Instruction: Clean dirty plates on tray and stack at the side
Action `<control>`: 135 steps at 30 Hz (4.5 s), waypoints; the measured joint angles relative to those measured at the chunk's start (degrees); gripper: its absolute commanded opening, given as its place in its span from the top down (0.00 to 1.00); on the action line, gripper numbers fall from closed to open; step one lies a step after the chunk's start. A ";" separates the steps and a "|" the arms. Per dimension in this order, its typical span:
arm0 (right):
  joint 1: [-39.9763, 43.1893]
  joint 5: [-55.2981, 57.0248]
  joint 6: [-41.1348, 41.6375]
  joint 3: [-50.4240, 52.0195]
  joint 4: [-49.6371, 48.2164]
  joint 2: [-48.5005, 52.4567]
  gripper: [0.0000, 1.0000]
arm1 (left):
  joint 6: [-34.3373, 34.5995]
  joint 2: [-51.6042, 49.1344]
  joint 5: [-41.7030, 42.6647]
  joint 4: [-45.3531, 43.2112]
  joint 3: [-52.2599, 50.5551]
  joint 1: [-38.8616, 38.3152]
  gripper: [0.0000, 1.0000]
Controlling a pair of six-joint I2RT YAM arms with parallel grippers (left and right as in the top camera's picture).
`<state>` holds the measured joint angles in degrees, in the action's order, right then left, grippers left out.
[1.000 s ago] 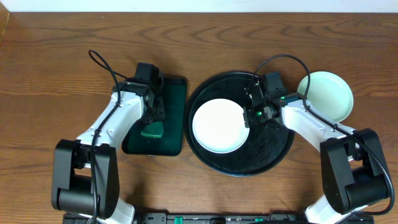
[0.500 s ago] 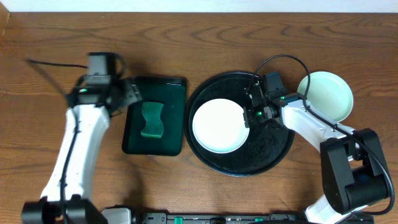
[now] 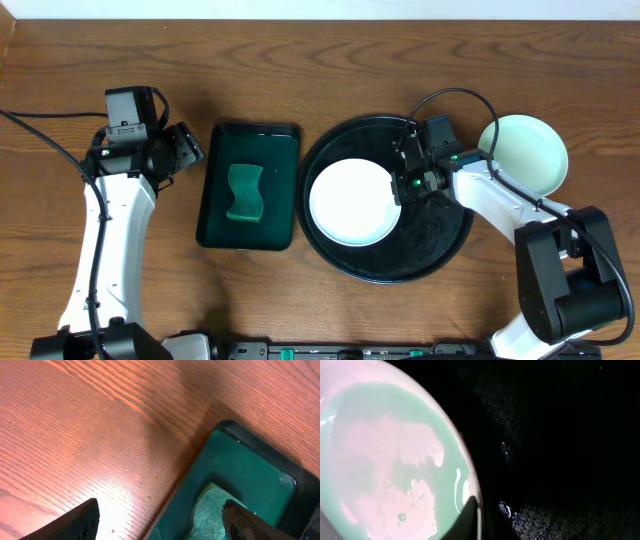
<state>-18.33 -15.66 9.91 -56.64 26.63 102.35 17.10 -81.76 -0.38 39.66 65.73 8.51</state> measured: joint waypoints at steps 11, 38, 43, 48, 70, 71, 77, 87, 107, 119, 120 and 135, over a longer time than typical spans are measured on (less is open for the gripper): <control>0.00 0.33 0.00 0.09 0.07 0.00 0.67 | -0.02 0.00 0.00 0.00 0.00 0.00 0.21; 0.00 0.74 0.09 0.09 0.13 0.00 0.67 | 0.00 0.00 0.00 0.00 0.00 0.00 0.21; 0.00 0.74 0.11 0.09 0.13 0.00 0.69 | 0.00 0.00 -0.02 0.02 0.00 0.00 0.21; 0.00 0.74 0.11 0.09 0.13 0.00 0.69 | 0.00 0.00 0.00 0.02 0.00 0.00 0.21; 0.00 0.81 -0.07 0.57 -0.96 0.00 0.95 | -0.02 0.00 0.00 0.02 0.00 0.00 0.21; 0.00 0.74 -0.09 0.63 -1.07 0.00 0.94 | 0.00 0.00 0.00 0.02 0.00 0.00 0.21; 0.00 0.90 -0.11 0.85 -1.29 0.02 0.89 | 0.00 0.00 0.00 0.02 0.00 0.00 0.21; 0.00 0.48 -0.20 0.70 -0.42 0.02 0.99 | 0.00 0.00 -0.02 0.02 0.00 0.00 0.21; 0.00 10.27 4.57 0.24 6.29 -13.25 0.99 | 0.00 0.00 0.00 0.02 0.00 0.00 0.21; 0.00 11.91 11.82 0.24 4.96 -13.94 0.99 | 0.00 0.00 0.00 0.02 0.00 0.00 0.21; 0.00 11.93 12.09 0.24 4.83 -13.94 0.99 | 0.00 0.00 0.00 0.02 0.00 0.00 0.21; -0.50 11.56 16.74 0.24 0.98 -13.94 0.99 | 0.00 0.00 -0.02 0.00 0.00 0.00 0.21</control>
<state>-18.83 -4.10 26.65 -56.40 27.62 88.40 17.10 -81.76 -0.40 39.66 65.73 8.51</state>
